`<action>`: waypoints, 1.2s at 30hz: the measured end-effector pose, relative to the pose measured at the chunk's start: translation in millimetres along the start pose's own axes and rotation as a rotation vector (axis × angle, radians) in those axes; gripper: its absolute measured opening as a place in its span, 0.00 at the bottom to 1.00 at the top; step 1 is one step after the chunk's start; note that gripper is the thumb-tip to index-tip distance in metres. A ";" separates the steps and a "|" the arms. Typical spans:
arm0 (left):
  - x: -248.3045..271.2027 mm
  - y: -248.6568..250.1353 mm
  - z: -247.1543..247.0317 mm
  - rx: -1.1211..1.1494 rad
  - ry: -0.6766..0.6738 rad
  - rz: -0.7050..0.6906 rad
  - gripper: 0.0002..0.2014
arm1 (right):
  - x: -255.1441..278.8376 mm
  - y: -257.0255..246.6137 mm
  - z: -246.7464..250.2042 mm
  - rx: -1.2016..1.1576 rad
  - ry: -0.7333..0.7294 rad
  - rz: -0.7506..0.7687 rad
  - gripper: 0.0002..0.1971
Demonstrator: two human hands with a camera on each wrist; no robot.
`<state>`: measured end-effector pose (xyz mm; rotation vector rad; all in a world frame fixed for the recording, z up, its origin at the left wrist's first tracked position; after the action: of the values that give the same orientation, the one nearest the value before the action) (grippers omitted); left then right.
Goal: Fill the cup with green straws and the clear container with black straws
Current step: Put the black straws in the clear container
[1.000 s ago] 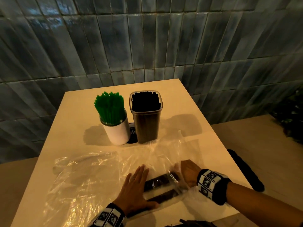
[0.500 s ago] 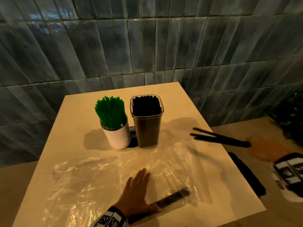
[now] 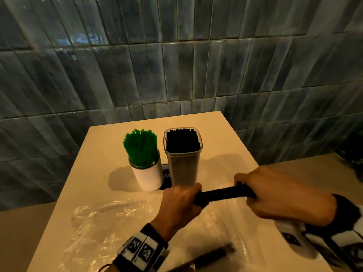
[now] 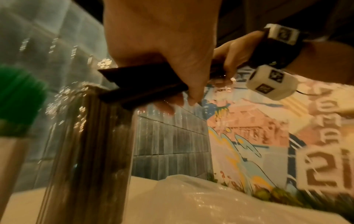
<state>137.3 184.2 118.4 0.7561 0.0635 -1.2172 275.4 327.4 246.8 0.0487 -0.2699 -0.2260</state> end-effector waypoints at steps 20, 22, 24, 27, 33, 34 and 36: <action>-88.6 -8.4 55.4 0.023 0.022 0.233 0.53 | -102.1 6.9 40.8 -1.765 0.817 0.099 0.20; -100.8 -24.9 53.3 -0.168 -0.129 0.351 0.62 | -108.8 18.3 55.6 -1.814 0.926 0.086 0.19; -109.0 -37.8 46.7 -0.234 -0.208 0.410 0.65 | -118.9 25.6 62.1 -1.818 0.967 0.069 0.19; -111.4 -49.3 33.1 -0.246 -0.236 0.471 0.63 | -133.9 29.6 62.2 -1.821 0.980 0.068 0.19; -98.5 -43.3 16.7 -0.265 -0.024 0.334 0.45 | -163.8 29.5 55.9 -1.816 0.894 0.115 0.18; -96.0 -43.1 13.9 -0.282 0.006 0.305 0.43 | -169.6 27.4 55.8 -1.812 0.871 0.127 0.18; -91.2 -42.6 8.1 -0.307 0.075 0.244 0.40 | -180.7 21.6 56.2 -1.808 0.823 0.149 0.17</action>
<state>63.6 248.7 143.0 0.5231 0.2090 -0.9198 95.3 388.5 255.8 -1.6320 0.8148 -0.2154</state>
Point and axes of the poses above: each hand's wrist, its own x-axis away from the middle knuckle, its own z-axis out of the back of the hand, y = z × x, the point moved 1 cm from there along -x, towards the middle knuckle, and after that the axes turned 9 degrees about x, right-handed, at the moved point
